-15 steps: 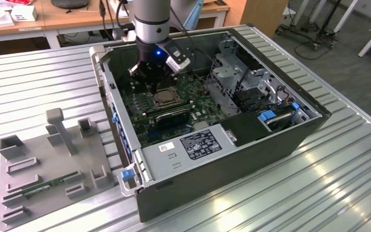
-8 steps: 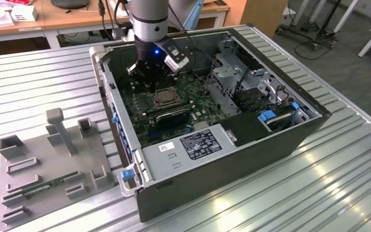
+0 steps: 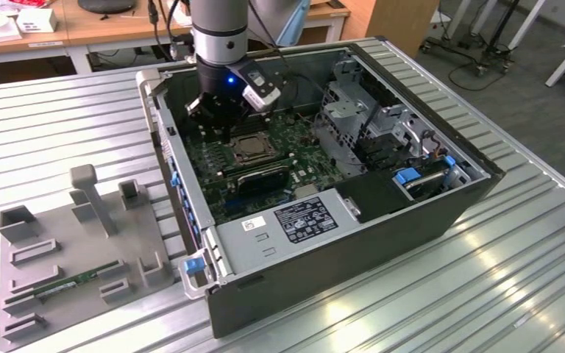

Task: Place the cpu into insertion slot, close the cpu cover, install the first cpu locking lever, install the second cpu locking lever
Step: 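Install the first cpu locking lever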

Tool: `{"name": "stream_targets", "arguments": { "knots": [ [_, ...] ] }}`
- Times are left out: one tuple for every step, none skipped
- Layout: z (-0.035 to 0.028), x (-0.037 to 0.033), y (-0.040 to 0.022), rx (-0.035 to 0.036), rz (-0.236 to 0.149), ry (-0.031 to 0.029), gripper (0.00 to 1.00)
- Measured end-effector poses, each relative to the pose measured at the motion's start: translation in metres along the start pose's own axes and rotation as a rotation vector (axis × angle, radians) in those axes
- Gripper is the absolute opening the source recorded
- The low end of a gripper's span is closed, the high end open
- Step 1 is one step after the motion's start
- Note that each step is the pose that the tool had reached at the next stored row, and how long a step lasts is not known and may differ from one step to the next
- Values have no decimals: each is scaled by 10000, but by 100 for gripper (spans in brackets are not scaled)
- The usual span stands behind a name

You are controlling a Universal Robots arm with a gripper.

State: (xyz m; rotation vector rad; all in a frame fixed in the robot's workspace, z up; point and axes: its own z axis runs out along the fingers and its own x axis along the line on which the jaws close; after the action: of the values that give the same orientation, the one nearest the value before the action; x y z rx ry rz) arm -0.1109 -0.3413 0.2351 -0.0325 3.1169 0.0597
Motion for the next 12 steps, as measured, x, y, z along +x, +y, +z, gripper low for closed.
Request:
{"name": "stream_targets", "arguments": {
  "knots": [
    [0,21,0,0,-1,-2,11],
    [-1,42,1,-10,0,-8,11],
    [-1,59,1,-58,1,-17,11],
    [-2,73,2,-138,3,-28,11],
    [-2,87,2,-243,6,-37,11],
    [-2,102,2,-436,8,-48,11],
    [-3,110,2,-550,11,-53,11],
    [-3,115,2,-585,14,-57,11],
    [-4,119,3,-590,14,-63,11],
    [-8,120,3,-592,13,-66,11],
    [-16,120,3,-594,12,-70,11],
    [-29,119,3,-594,11,-73,11]
  ]
}}
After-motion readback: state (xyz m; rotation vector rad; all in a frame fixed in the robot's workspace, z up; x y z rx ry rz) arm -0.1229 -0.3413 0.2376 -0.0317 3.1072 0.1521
